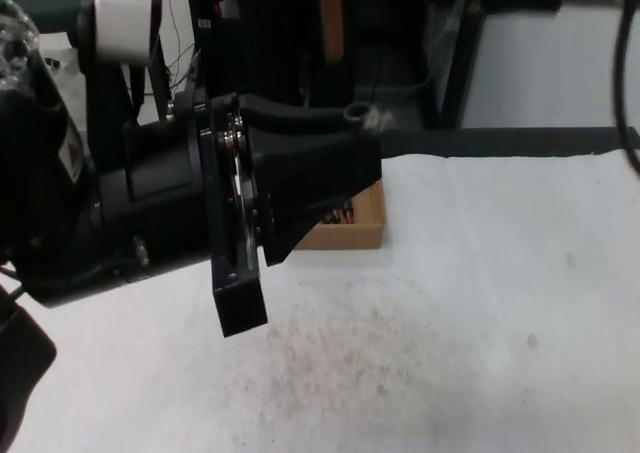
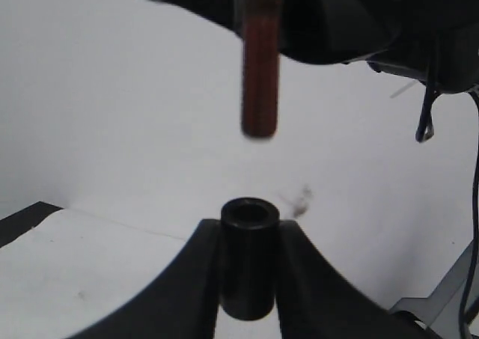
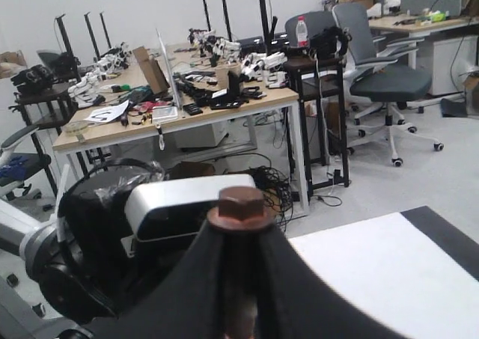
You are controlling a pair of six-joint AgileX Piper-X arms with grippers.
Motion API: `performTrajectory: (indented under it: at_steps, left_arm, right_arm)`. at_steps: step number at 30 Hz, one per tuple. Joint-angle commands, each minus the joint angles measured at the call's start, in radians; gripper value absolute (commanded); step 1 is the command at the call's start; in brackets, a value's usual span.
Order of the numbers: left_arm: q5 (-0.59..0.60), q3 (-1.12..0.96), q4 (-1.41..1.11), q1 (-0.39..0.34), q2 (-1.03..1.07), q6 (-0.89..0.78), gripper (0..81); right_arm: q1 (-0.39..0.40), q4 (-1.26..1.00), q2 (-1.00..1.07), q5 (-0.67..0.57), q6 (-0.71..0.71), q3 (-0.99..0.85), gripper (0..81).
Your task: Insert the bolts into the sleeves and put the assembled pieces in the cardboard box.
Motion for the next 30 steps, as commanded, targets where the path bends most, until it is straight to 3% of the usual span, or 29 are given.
performTrajectory:
  at_steps: [1, 13, 30]
  left_arm:
    - [0.016, -0.001, -0.019, 0.0, -0.003, -0.018, 0.3]
    - [-0.021, -0.001, -0.163, 0.0, -0.003, -0.021, 0.3]
    - [-0.022, -0.001, -0.07, 0.0, -0.003, -0.016, 0.3]
  right_arm:
    - [0.015, -0.015, -0.007, 0.016, -0.008, 0.008, 0.8]
    - [0.012, -0.027, -0.028, 0.016, -0.036, 0.011, 0.8]
    - [0.01, -0.102, -0.03, 0.016, -0.069, 0.011, 0.8]
